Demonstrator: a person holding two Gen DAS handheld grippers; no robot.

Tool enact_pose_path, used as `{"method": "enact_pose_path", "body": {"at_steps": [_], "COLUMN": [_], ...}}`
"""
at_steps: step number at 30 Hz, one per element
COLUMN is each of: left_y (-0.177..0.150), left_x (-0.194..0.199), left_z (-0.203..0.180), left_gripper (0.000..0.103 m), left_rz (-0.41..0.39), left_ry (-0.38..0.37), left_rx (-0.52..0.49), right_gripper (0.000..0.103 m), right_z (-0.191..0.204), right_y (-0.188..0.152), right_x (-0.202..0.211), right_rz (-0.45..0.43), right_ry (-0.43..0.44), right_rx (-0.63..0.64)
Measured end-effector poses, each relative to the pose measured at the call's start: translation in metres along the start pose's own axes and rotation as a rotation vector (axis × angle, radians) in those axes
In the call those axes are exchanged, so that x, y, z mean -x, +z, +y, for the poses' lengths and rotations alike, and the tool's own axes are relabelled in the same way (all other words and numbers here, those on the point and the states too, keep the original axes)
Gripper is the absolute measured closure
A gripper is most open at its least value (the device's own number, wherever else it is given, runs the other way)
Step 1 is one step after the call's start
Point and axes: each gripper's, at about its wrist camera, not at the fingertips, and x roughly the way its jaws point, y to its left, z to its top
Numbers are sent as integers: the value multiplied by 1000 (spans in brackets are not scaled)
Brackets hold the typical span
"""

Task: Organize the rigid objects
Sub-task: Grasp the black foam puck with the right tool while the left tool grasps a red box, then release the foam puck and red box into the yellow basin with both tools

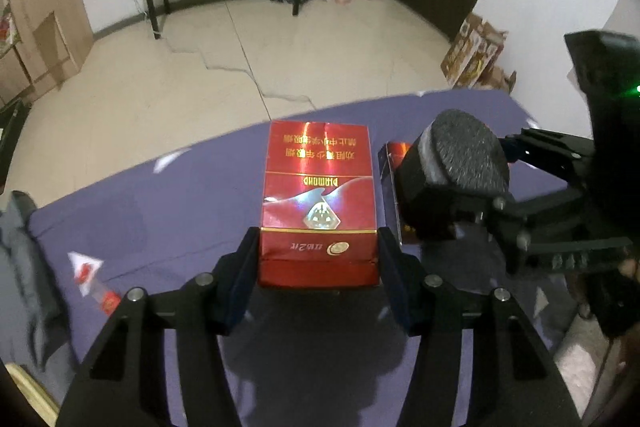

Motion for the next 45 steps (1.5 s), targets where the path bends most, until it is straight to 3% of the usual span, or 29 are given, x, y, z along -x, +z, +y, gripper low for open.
{"method": "enact_pose_path", "body": {"at_steps": [4,7,10,13,18,22,29,35,37,39,41,45], "left_y": [-19,-48,-83,-141,-241,-288,-305,-308,-309,-308,-303,-276], "left_x": [62,121,172,218,249,242,224,212,213,220,238,270], "left_z": [27,69,118,182,259,289,320,319,318,312,302,281], "left_gripper": [45,45,45,45,45,45,45,42,35,13,0,0], "left_rz": [-73,-118,-143,-134,-88,3,14,14,21,2,-63,-164], "left_ry": [28,58,168,326,377,419,398,377,392,387,387,378], "left_rx": [35,115,166,277,508,573,641,633,628,610,586,549], "right_gripper": [32,32,32,32,32,33,34,33,31,13,0,0], "right_z": [21,75,145,228,351,409,435,438,448,446,440,411], "right_y": [9,16,16,3,-55,-94,-96,-96,-92,-89,-85,-68], "right_x": [24,40,39,24,-6,-35,-73,-89,-93,-89,-78,-44], "right_rz": [-21,-35,-20,29,129,203,227,240,242,238,198,120], "right_ry": [31,107,204,314,394,419,366,358,362,384,413,423], "right_rx": [62,187,294,385,571,664,648,596,600,589,557,500]}}
